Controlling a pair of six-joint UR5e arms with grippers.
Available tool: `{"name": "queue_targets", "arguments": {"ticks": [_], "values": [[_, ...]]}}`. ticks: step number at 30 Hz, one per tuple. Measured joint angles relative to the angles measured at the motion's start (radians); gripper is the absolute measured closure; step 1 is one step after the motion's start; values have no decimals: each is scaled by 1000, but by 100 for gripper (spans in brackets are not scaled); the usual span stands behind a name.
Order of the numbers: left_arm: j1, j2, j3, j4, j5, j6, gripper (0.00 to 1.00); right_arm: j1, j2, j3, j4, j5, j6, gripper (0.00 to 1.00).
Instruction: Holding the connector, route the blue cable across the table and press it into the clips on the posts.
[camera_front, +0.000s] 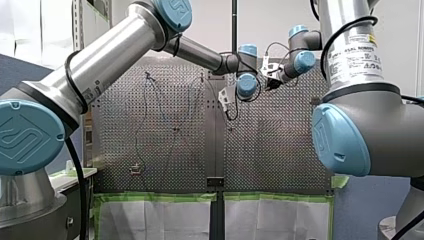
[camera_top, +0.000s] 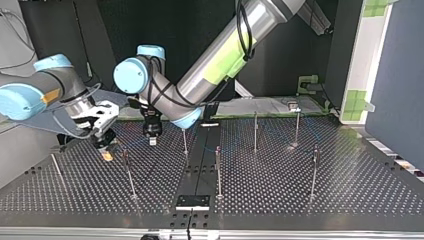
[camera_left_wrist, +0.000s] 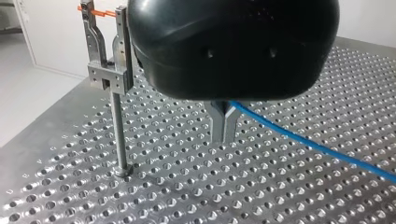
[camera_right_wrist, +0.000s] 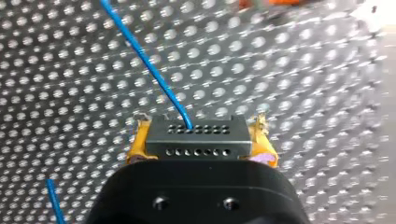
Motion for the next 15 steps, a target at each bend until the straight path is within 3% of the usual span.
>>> {"name": "queue_targets", "arguments": {"ticks": [9, 15], "values": [[-3, 28, 12, 0, -1, -3, 100, -2, -42, -38, 19, -25, 20, 100], [1, 44, 12, 1, -1, -4, 100, -2, -58, -46, 28, -29, 24, 100]]}}
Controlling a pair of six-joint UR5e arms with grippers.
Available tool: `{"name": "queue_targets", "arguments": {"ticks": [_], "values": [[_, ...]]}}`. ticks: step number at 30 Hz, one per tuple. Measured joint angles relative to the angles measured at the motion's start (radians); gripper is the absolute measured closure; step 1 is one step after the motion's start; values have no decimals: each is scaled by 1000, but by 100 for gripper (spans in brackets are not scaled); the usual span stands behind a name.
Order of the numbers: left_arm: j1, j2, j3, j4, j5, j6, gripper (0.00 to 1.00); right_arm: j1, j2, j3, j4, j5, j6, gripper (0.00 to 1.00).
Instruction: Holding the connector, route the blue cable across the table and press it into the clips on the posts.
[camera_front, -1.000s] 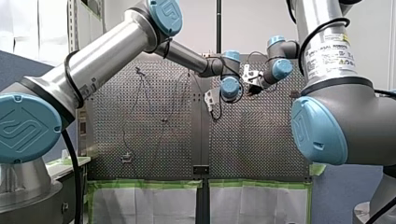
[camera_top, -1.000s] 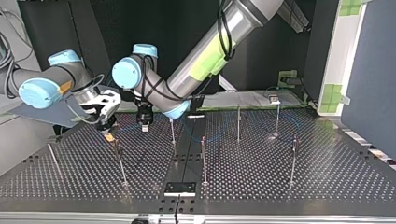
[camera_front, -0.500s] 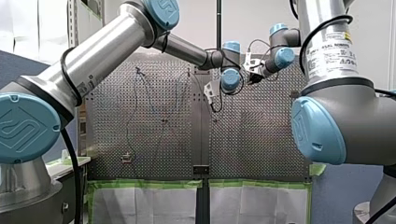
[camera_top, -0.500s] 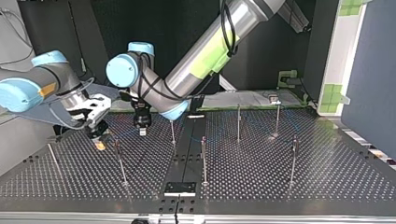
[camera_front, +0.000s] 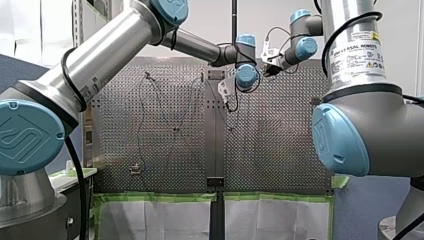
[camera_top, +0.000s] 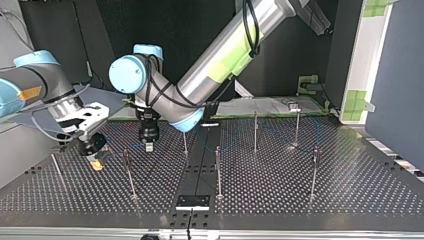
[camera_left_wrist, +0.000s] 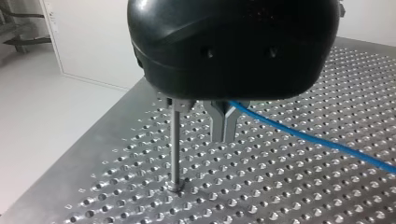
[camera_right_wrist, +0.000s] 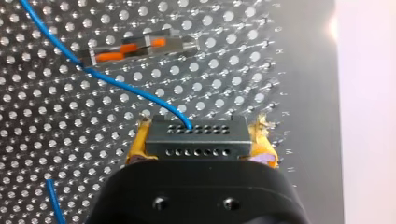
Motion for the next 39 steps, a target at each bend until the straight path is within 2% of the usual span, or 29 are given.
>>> {"name": "queue_targets", "arguments": {"ticks": [8, 12, 21, 27, 34, 39], "values": [[-7, 7, 0, -1, 4, 2, 100, -2, -13, -1, 11, 0, 3, 100], [-25, 7, -5, -20, 17, 3, 100, -7, -14, 4, 13, 0, 3, 100], [-43, 8, -19, -59, 36, 10, 100, -17, -15, 38, 12, 1, -6, 100], [-32, 8, -19, -31, 36, 9, 100, -15, -16, 40, 8, -3, -8, 100], [-19, 8, -14, 16, 37, 11, 100, -19, -16, 32, 3, -27, -7, 100], [-9, 8, -13, 41, 38, 13, 100, -24, -15, 23, 0, -33, -3, 100]]}}
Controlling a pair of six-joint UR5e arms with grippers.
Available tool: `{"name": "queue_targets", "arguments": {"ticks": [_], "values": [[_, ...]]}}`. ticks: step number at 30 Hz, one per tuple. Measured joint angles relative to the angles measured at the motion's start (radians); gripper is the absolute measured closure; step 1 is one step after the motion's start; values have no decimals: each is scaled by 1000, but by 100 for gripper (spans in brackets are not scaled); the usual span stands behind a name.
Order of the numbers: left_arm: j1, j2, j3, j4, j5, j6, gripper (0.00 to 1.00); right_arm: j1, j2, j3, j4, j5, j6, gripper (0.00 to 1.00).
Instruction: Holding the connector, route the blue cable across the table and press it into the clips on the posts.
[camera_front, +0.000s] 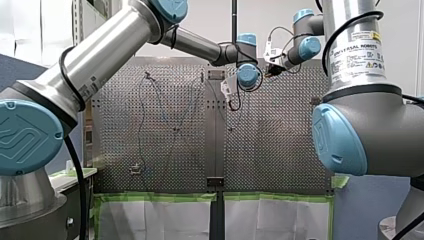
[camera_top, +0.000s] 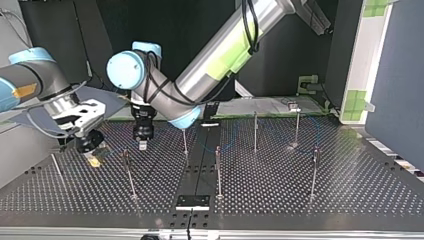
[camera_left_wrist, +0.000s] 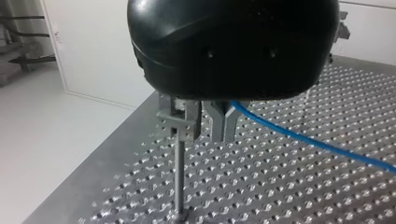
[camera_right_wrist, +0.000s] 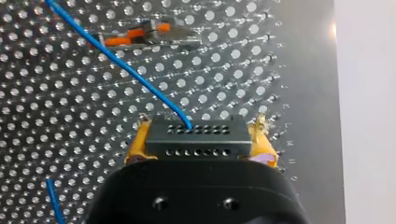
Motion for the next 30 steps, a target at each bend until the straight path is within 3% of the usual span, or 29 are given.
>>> {"name": "queue_targets", "arguments": {"ticks": [15, 22, 30], "values": [[71, -11, -1, 114, 69, 18, 100, -14, 49, -57, -5, -22, 4, 100], [93, -13, -1, 120, 95, 18, 100, -19, 67, -75, -6, -26, 5, 100], [91, -13, -2, 102, 113, 15, 100, -27, 75, -75, -6, -32, 4, 100]]}}
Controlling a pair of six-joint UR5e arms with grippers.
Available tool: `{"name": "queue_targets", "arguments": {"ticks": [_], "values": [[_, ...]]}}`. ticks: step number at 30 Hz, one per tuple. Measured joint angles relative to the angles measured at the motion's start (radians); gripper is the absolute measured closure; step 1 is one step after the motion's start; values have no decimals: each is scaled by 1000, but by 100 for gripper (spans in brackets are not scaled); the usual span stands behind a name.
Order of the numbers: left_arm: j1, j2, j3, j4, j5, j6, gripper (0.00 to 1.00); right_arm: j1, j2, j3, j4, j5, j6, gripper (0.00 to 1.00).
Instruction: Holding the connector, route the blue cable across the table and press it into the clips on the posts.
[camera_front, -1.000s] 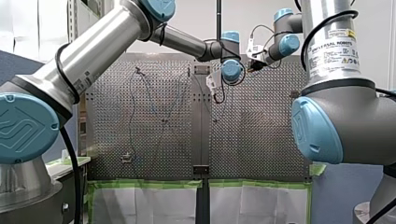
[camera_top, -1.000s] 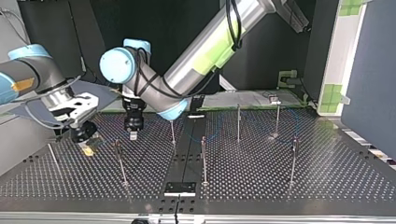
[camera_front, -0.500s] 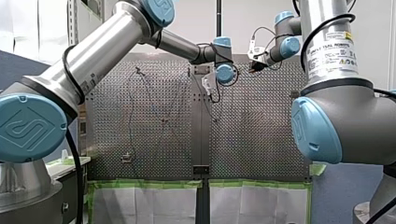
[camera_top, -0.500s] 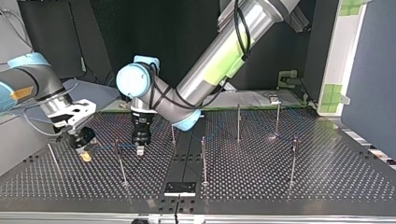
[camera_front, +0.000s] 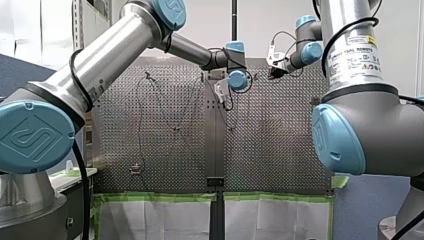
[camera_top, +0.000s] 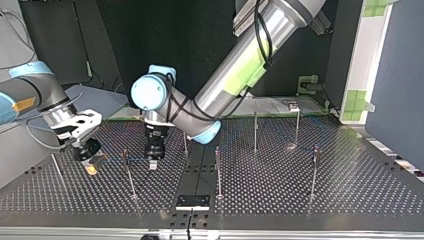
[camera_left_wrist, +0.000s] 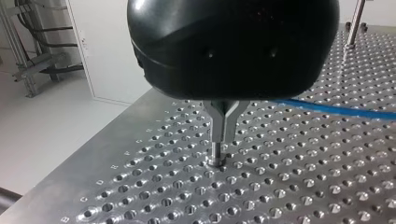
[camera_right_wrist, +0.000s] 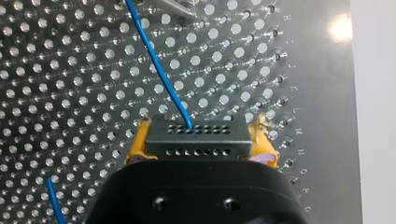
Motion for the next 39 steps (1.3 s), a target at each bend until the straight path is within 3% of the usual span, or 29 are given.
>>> {"name": "queue_targets", "arguments": {"ticks": [1, 2, 3, 4, 5, 7, 8, 9, 29, 39], "values": [[-1, 0, 0, -2, 0, 0, 72, 0, 0, 0, 0, 0, -1, 100], [-1, 0, 0, -5, 1, -1, 72, -1, 0, 0, 0, 0, -1, 100], [-2, 0, 0, -9, 3, -3, 61, -1, 1, 0, 0, -1, -1, 100], [-2, 0, 0, -13, 6, -6, 42, -1, 1, 0, 0, -1, -1, 100], [-2, 0, 0, -17, 10, -9, 42, -1, 1, 0, 0, -1, -2, 100], [-3, 0, 0, -27, 21, -16, 14, -1, 1, 0, 0, -1, -2, 100], [-3, 0, 0, -31, 25, -18, 14, -1, 2, 0, 0, -1, -3, 100], [-3, 0, 0, -36, 29, -19, 0, -1, 2, 0, 0, -1, -3, 100], [-16, 19, -1, -183, 31, -40, 0, -2, 4, 0, -1, -1, -3, 100], [-71, 81, -45, -266, 52, -50, 0, -2, 4, 0, -1, -1, -5, 100]]}}
